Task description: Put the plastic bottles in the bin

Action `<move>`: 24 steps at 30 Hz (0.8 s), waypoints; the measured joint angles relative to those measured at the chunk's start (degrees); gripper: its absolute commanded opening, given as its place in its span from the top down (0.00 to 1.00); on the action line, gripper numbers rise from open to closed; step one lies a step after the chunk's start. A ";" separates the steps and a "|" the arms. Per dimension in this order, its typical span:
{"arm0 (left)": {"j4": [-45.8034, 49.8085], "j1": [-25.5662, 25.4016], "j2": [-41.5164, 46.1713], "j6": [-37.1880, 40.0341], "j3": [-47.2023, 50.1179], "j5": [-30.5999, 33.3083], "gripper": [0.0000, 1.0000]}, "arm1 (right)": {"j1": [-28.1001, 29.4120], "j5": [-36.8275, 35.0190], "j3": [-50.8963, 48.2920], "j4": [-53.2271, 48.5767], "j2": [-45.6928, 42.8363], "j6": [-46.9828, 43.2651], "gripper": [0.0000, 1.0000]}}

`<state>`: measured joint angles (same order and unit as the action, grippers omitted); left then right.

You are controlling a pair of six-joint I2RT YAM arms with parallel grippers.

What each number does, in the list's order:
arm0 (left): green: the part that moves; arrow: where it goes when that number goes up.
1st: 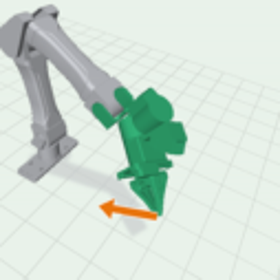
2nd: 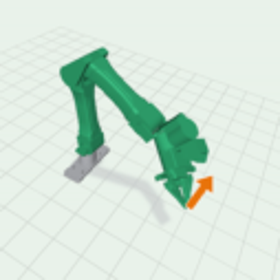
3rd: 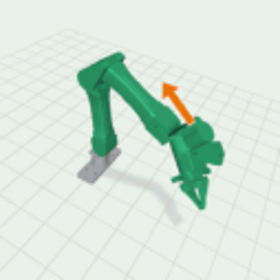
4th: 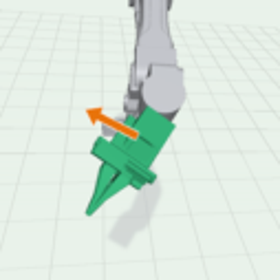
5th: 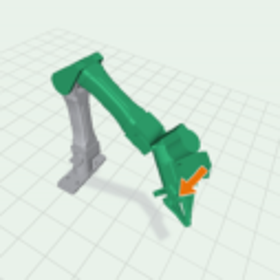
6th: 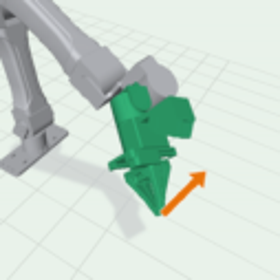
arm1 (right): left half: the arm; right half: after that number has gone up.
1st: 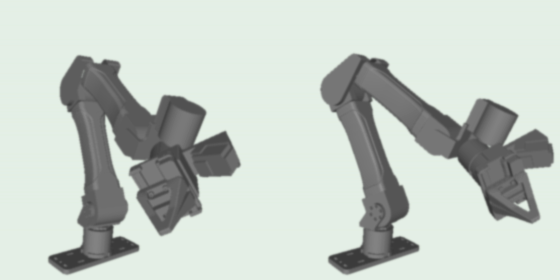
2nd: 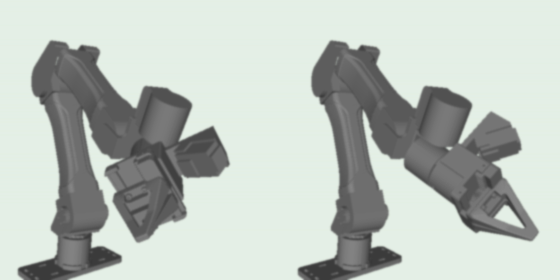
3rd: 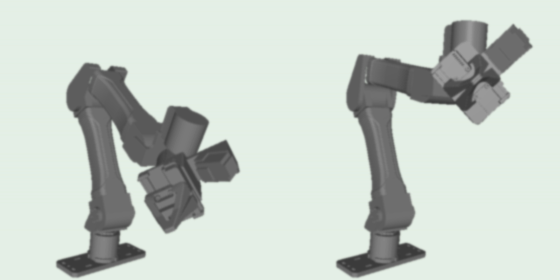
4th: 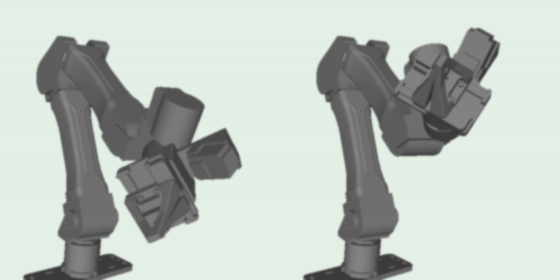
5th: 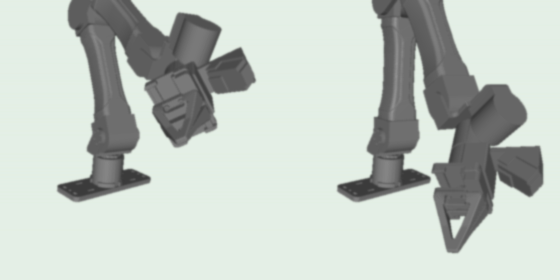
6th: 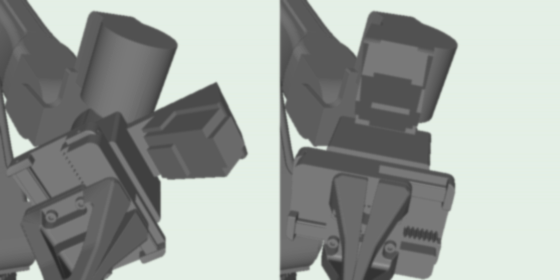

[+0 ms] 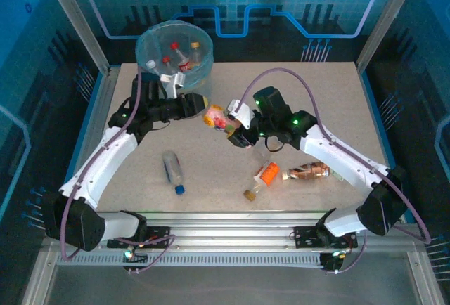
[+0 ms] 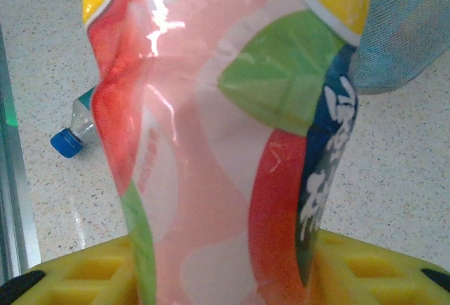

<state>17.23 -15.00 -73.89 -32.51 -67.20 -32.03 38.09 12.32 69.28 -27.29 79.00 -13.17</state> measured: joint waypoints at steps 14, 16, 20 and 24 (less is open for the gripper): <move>-1.29 -4.04 1.97 -5.31 0.02 4.96 0.67 | 0.04 -0.24 -2.12 1.42 -3.15 4.39 0.45; -1.75 -4.46 2.27 -6.36 -0.02 5.64 0.79 | 0.00 0.02 -2.12 1.40 -3.15 4.90 0.45; -2.14 -5.01 2.84 -7.10 -0.20 6.99 1.00 | 0.00 0.42 -2.12 1.62 -3.13 5.55 0.44; -1.86 -5.55 3.78 -7.06 -0.22 8.63 1.00 | 0.00 1.16 -2.10 1.75 -3.13 6.08 0.29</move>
<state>15.38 -20.56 -70.11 -39.57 -67.42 -23.40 38.09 13.47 67.18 -25.54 75.88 -7.09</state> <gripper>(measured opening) 0.118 0.614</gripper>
